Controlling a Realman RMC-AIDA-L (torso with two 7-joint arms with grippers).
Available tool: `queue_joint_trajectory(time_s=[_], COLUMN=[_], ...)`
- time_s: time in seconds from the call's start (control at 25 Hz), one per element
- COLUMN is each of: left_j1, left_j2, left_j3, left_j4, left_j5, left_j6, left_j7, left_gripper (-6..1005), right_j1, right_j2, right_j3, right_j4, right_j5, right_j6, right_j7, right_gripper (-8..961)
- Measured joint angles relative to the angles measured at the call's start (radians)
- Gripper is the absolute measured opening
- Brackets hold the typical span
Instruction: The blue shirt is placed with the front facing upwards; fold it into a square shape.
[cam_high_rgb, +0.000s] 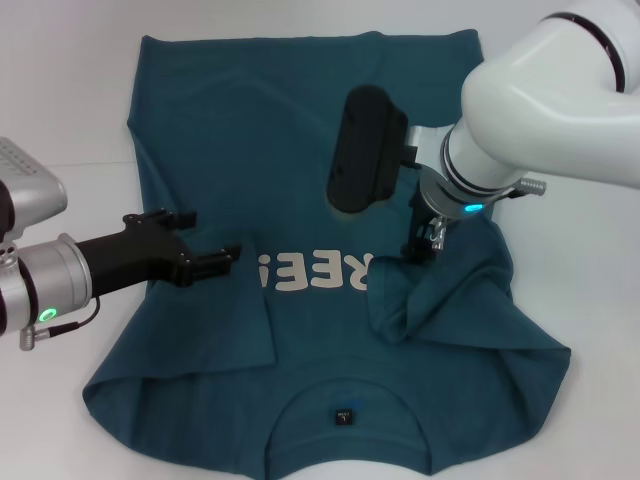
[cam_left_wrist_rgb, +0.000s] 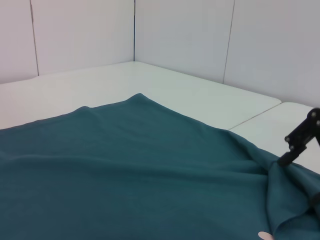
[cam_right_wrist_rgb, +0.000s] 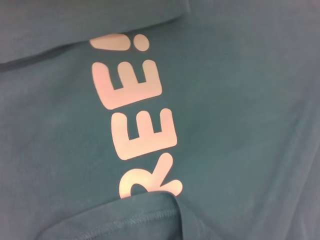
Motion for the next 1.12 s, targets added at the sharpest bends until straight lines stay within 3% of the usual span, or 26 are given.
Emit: queue_joint_trajectory(time_s=[0.04, 1.12], left_j1=[0.000, -0.002], left_j2=[0.000, 0.000], left_j3=[0.000, -0.002], left_j4=[0.000, 0.000], left_j5=[0.000, -0.001], left_j6=[0.000, 0.007], left_j7=[0.000, -0.001], left_gripper=[838, 838], right_j1=[0.003, 0.013], right_j2=[0.000, 0.001], right_j3=[0.001, -0.018], right_j4=[0.014, 0.165], right_j5=[0.002, 0.023], right_j6=[0.008, 0.148], right_j7=[0.003, 0.044], right_gripper=[666, 572])
